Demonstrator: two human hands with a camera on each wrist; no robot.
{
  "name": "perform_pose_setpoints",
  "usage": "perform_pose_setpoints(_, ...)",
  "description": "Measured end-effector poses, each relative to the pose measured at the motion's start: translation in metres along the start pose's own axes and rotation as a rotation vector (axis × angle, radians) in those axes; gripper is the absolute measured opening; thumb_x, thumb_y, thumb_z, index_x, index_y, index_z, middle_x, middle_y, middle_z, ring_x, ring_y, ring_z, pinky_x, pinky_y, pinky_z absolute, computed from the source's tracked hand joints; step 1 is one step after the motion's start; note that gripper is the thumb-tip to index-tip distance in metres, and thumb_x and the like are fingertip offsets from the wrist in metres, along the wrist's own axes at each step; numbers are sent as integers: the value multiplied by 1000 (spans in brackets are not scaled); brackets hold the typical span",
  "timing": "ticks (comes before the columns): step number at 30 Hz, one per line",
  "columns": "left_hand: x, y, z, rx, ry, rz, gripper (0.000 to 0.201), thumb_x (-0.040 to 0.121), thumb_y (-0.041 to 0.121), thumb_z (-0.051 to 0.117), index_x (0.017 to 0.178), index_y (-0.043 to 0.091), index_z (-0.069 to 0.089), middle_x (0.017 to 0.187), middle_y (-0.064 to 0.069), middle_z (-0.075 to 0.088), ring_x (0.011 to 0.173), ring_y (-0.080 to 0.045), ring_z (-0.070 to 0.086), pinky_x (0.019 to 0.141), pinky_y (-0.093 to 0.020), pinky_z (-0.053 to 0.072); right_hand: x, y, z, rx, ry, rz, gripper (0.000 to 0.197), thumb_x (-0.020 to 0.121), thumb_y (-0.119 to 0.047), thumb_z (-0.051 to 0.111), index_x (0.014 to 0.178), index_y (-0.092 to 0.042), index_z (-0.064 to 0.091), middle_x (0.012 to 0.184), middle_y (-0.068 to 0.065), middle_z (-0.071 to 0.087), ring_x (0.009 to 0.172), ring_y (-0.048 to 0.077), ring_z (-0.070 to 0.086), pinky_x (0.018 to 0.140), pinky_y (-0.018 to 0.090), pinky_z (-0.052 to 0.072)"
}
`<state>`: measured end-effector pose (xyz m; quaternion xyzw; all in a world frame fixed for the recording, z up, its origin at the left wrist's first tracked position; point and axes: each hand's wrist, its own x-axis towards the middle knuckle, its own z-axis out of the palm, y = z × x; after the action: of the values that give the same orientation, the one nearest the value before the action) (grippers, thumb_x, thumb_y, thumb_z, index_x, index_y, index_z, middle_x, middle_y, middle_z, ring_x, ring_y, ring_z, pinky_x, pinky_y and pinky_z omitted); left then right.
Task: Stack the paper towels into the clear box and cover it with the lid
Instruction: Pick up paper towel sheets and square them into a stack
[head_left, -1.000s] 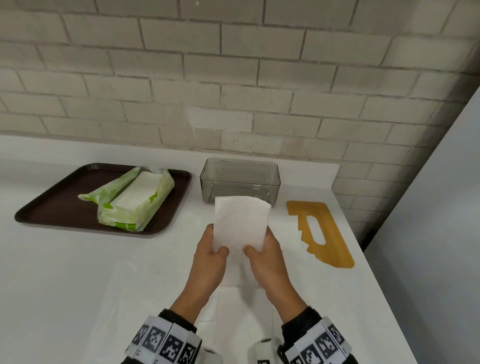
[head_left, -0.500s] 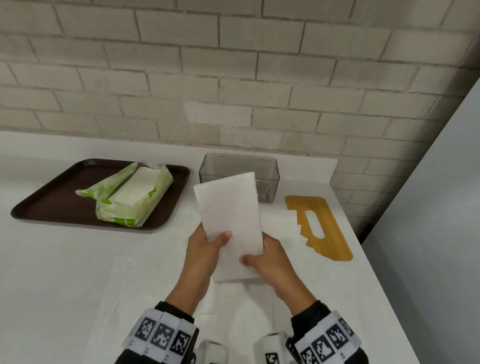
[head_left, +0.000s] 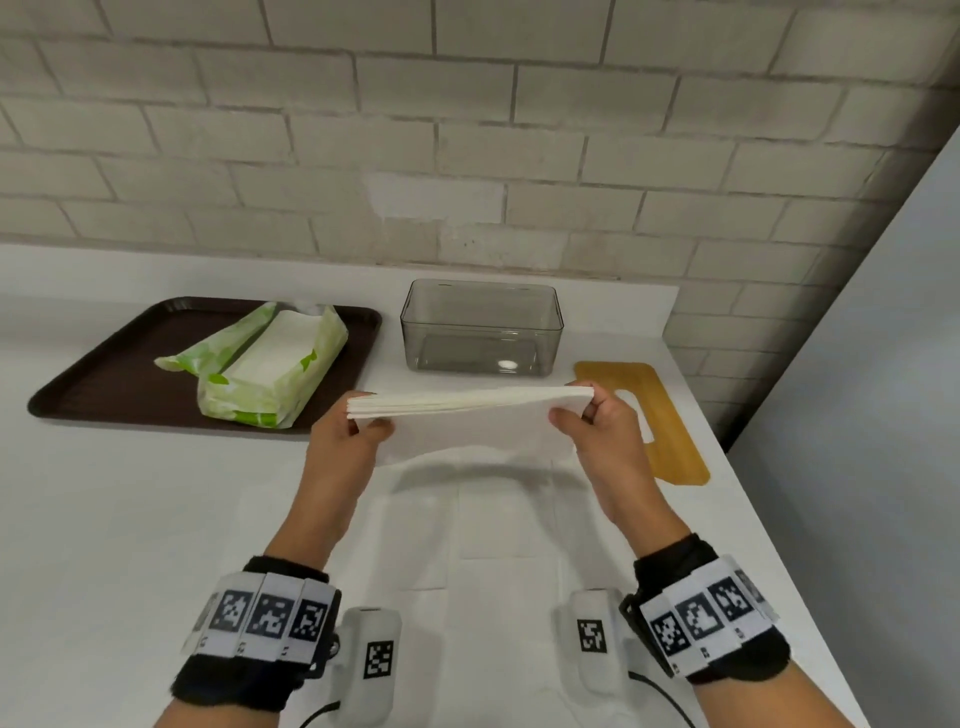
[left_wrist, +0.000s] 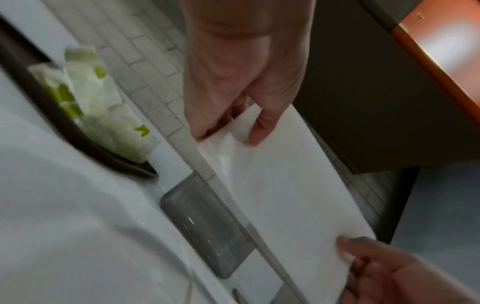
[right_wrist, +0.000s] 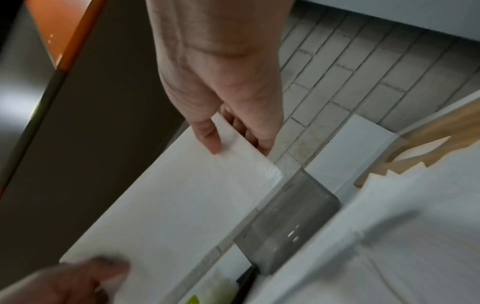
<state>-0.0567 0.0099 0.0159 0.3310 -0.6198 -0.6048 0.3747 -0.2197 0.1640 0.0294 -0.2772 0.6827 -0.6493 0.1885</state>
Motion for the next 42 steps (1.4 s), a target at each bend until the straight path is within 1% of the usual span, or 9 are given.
perform_pose_setpoints(7,6,-14,9,-1,49,-29,33,89,-9,42,80,21,51,80,2,50,76,-11,45,70,-21,36,-2,16,13,-5,91,-74,23,89,2,53,85,-21,54,74,-7,55,64,-2,51,61,9,42)
perform_pose_setpoints(13,12,-41,8,100,29,-171,33,84,-11,42,88,19,53,90,0,54,83,-18,48,65,-26,39,4,47,20,-217,30,265,26,84,7,50,97,-16,51,94,3,56,78,12,51,58,19,39)
perform_pose_setpoints(17,16,-38,3,127,-15,-189,23,89,-4,53,97,16,57,91,0,60,86,-20,55,71,-28,43,8,46,20,-257,31,306,22,84,5,56,94,-15,54,94,4,59,85,17,55,64,21,43)
perform_pose_setpoints(22,24,-25,-16,77,-138,-235,22,86,-1,60,87,21,61,88,-5,65,79,-20,60,69,-31,48,18,13,17,-10,144,235,16,85,-1,61,92,-16,60,102,5,68,91,20,64,85,34,52)
perform_pose_setpoints(26,26,-20,-16,-264,-192,-411,18,87,-5,56,99,8,59,100,-11,65,89,-25,63,68,-33,54,13,-2,47,362,157,257,29,85,-2,62,110,-16,55,109,3,66,97,23,63,78,34,53)
perform_pose_setpoints(30,14,-18,-6,-322,-295,-474,24,86,-6,58,108,3,57,106,-14,66,96,-29,65,69,-33,56,3,-1,83,463,148,316,20,85,2,58,100,-11,60,100,4,68,93,24,63,81,37,54)
perform_pose_setpoints(38,33,-30,15,746,-479,-206,5,93,18,55,93,13,55,88,3,51,78,-11,50,70,-18,43,24,-5,24,302,284,253,31,84,2,58,113,-9,60,114,9,66,106,29,61,92,42,48)
perform_pose_setpoints(40,44,-43,32,909,-537,-245,31,98,32,46,77,10,51,80,-2,50,76,-14,50,85,-24,43,30,-7,3,291,299,246,30,84,2,57,112,-10,60,114,8,66,106,29,61,90,41,48)
perform_pose_setpoints(42,54,-54,45,960,-529,-329,47,95,50,39,83,8,57,95,-11,54,102,-24,52,92,-30,39,35,-8,-15,280,305,245,31,85,1,56,114,-8,60,112,8,68,103,29,63,92,44,48)
